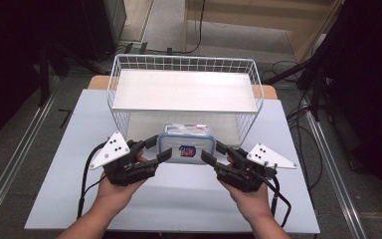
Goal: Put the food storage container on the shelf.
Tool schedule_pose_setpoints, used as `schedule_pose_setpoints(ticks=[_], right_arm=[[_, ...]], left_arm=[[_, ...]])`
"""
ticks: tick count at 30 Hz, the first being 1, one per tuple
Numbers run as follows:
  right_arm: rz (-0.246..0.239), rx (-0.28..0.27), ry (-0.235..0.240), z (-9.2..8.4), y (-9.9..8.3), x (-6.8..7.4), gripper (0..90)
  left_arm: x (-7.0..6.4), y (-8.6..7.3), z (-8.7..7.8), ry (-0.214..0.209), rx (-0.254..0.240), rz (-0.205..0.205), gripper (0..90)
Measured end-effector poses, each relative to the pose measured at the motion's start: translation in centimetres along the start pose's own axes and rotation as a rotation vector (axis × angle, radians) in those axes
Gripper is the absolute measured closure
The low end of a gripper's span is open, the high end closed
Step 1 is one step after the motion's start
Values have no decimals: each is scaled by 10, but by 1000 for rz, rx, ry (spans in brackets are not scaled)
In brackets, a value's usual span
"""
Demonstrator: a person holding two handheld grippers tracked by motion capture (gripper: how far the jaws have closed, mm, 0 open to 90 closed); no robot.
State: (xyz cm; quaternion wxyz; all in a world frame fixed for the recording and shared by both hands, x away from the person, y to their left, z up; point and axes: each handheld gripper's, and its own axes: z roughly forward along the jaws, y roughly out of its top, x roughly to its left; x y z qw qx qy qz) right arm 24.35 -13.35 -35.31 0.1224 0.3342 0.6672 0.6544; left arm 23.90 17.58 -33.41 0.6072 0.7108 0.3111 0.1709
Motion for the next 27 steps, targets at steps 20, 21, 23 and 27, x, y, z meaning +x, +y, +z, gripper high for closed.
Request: schedule_pose_setpoints(ticks=[20, 21, 23, 27], right_arm=[[-37, -25, -6, 11, 31, -6, 529], [-36, -25, -8, 12, 32, -8, 528], [-30, -19, -9, 17, 36, -12, 528], [-28, -14, -8, 21, 42, -15, 528]], left_arm=[[16, 25, 8, -7, -47, 3, 488], [18, 26, 10, -8, -47, 1, 488], [22, 27, 11, -7, -49, -5, 488], [27, 31, 14, -6, -53, -11, 488]])
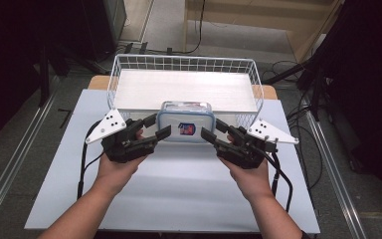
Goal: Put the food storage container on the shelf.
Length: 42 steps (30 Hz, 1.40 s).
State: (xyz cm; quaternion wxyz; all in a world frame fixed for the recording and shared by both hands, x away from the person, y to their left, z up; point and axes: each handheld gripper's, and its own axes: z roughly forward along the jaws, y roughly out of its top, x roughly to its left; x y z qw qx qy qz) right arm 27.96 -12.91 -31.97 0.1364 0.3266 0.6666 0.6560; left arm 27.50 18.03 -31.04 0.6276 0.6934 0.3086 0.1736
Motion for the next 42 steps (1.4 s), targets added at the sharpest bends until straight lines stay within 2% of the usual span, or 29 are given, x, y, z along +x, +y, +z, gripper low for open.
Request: schedule_pose_setpoints(ticks=[11, 23, 33, 42], right_arm=[[17, -1, -5, 13, 14, -13, 528], [24, 0, -13, 30, 29, -28, 527], [43, 5, -20, 42, 39, -41, 527], [53, 2, -25, 50, 43, -51, 527]], left_arm=[[17, 16, 13, -7, -2, -18, 489], [39, 29, 27, -9, -9, -58, 489], [54, 38, 39, -9, -21, -94, 490], [64, 40, 48, -7, -21, -106, 490]])
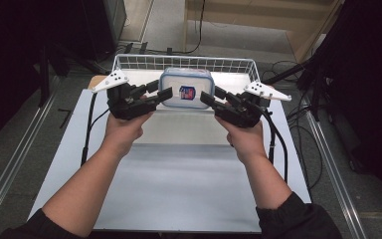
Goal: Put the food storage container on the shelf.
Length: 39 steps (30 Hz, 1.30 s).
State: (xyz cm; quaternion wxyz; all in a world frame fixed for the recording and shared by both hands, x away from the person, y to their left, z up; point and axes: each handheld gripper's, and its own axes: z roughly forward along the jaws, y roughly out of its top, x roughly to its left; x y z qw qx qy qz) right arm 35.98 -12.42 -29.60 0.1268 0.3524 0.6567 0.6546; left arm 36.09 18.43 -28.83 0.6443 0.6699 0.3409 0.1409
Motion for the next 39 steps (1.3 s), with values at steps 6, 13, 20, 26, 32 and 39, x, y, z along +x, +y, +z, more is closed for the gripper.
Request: schedule_pose_setpoints(ticks=[6, 13, 20, 26, 32, 39], right_arm=[[23, -3, -6, 4, 0, -6, 521], [45, 33, 10, 6, 6, -6, 530], [135, 81, 43, 10, 9, -13, 551], [178, 114, 49, 13, 11, -18, 555], [224, 148, 63, 16, 12, -24, 562], [254, 166, 68, 17, 12, -30, 565]], left_arm=[[2, 0, 5, 3, 1, -5, 491], [8, 4, 3, -17, 4, -80, 494], [17, 10, 4, -22, 41, -166, 495], [20, 11, 8, -15, 84, -215, 496], [26, 11, 10, -15, 123, -277, 496], [28, 9, 13, -14, 140, -308, 499]])
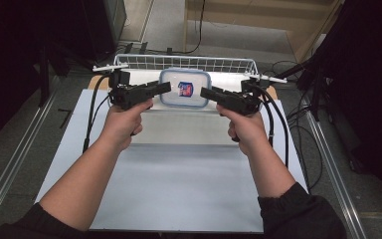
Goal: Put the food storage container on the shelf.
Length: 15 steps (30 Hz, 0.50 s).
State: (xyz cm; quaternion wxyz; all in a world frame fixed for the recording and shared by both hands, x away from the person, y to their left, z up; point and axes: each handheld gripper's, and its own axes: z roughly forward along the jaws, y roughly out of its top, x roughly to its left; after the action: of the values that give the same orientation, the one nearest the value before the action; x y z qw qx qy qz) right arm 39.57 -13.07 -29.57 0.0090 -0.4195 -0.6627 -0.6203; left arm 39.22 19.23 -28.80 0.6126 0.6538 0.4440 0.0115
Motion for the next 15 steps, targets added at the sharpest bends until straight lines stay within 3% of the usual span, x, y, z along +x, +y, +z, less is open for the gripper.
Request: schedule_pose_setpoints(ticks=[10, 15], right_arm=[[66, 10, 17, -3, 3, -7, 566], [106, 17, 20, -2, 4, -11, 564]], left_arm=[[1, 1, 2, -15, 16, -81, 521], [2, 2, 4, -14, 10, -100, 525]])
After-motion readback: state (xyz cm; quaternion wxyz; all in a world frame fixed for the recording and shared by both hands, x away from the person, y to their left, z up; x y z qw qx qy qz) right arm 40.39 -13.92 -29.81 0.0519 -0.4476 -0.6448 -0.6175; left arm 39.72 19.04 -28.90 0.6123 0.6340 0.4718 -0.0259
